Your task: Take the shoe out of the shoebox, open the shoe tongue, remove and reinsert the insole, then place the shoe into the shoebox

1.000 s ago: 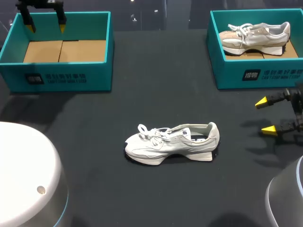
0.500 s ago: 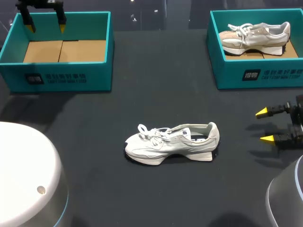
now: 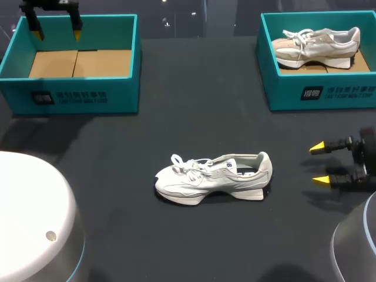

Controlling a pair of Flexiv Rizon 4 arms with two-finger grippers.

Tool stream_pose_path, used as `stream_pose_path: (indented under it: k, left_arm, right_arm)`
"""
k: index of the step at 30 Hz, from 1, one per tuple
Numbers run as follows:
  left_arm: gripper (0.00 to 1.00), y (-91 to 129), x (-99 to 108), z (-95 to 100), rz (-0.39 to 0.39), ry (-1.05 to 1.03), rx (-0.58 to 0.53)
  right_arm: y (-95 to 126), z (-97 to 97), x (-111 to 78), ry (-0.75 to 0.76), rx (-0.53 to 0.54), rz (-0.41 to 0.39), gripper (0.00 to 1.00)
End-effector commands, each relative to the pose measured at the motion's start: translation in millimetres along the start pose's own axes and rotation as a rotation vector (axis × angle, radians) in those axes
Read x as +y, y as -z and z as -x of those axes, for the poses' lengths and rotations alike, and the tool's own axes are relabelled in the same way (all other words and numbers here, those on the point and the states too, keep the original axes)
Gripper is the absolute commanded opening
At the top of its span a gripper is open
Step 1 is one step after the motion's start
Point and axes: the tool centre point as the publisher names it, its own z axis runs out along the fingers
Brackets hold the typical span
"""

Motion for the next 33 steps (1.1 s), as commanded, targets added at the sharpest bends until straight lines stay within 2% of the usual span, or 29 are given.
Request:
stream_pose_path:
  k: [1,13,25,33]
  left_arm:
    - [1.0,0,0,0.2,0.0,0.0,0.0]
    - [1.0,0,0,0.2,0.0,0.0,0.0]
    - [1.0,0,0,0.2,0.0,0.0,0.0]
    - [1.0,0,0,0.2,0.0,0.0,0.0]
  right_arm:
    - [-10,-12.8,0.5,-0.001,-0.043,0.006,1.0]
    - [-42,-20.1,5.1,-0.032,-0.104,0.036,1.0]
    - [-77,-26.0,12.3,-0.058,-0.093,0.042,1.0]
    - [-91,-26.3,17.2,-0.041,-0.09,0.039,1.0]
